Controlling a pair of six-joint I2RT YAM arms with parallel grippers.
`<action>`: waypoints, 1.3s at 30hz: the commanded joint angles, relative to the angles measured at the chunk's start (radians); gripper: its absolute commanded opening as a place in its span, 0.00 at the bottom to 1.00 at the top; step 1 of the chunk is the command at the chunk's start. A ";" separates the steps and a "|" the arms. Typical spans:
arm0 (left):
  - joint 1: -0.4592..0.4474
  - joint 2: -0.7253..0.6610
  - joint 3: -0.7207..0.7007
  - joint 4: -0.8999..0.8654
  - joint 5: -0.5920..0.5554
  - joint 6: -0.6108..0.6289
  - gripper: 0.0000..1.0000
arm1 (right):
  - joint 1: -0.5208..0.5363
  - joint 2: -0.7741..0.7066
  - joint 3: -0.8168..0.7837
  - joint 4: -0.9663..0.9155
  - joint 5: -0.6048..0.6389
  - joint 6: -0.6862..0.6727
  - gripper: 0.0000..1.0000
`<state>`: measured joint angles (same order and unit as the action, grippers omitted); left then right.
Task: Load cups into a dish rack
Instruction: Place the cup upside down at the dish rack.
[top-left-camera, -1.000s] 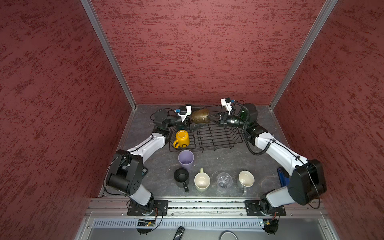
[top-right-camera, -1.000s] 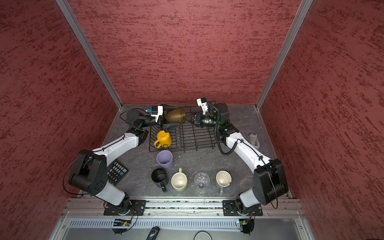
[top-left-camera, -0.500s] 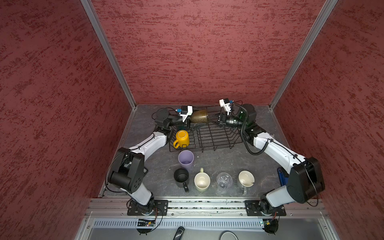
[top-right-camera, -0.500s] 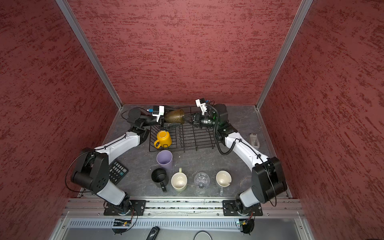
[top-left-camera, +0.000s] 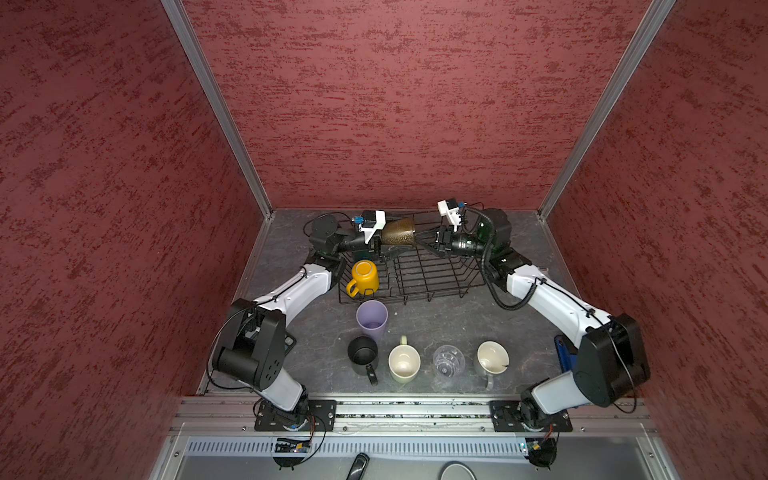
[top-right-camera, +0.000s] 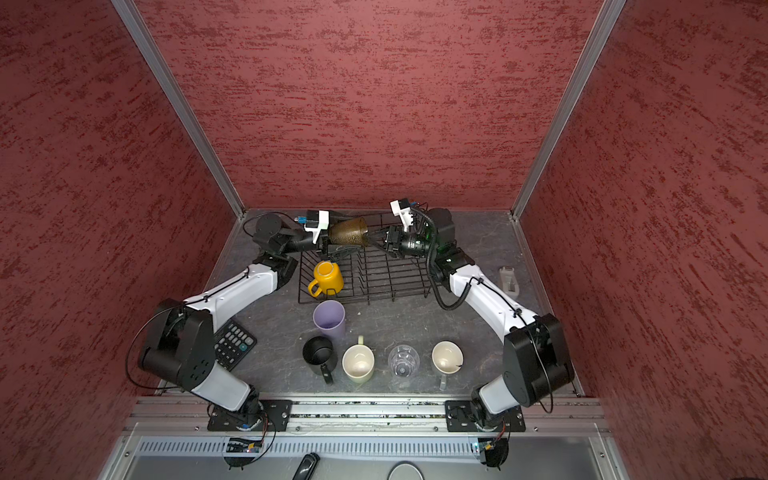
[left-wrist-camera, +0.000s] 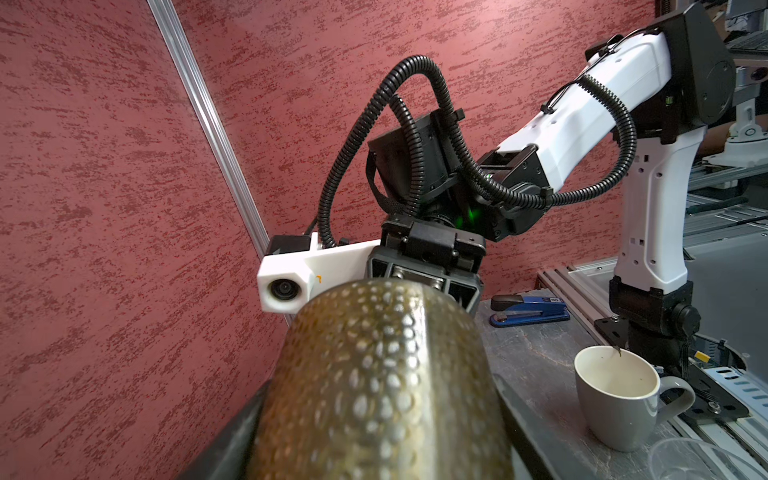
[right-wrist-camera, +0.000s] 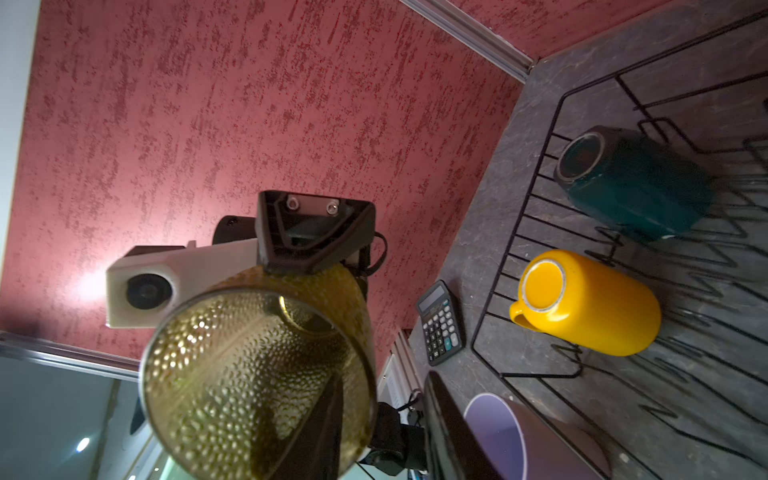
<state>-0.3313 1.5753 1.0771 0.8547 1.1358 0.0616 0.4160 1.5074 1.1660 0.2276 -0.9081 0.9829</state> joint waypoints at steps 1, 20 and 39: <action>0.011 -0.059 -0.002 -0.038 -0.053 0.021 0.20 | -0.016 -0.039 0.042 -0.135 0.073 -0.088 0.47; 0.057 0.022 0.568 -1.331 -0.511 -0.020 0.11 | -0.051 -0.061 0.374 -0.807 0.916 -0.654 0.99; -0.035 0.619 1.454 -2.216 -0.832 -0.021 0.09 | -0.054 -0.098 0.298 -0.802 0.905 -0.702 0.99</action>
<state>-0.3561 2.1651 2.4577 -1.2274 0.3805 0.0406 0.3672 1.4395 1.4925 -0.5728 -0.0124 0.2909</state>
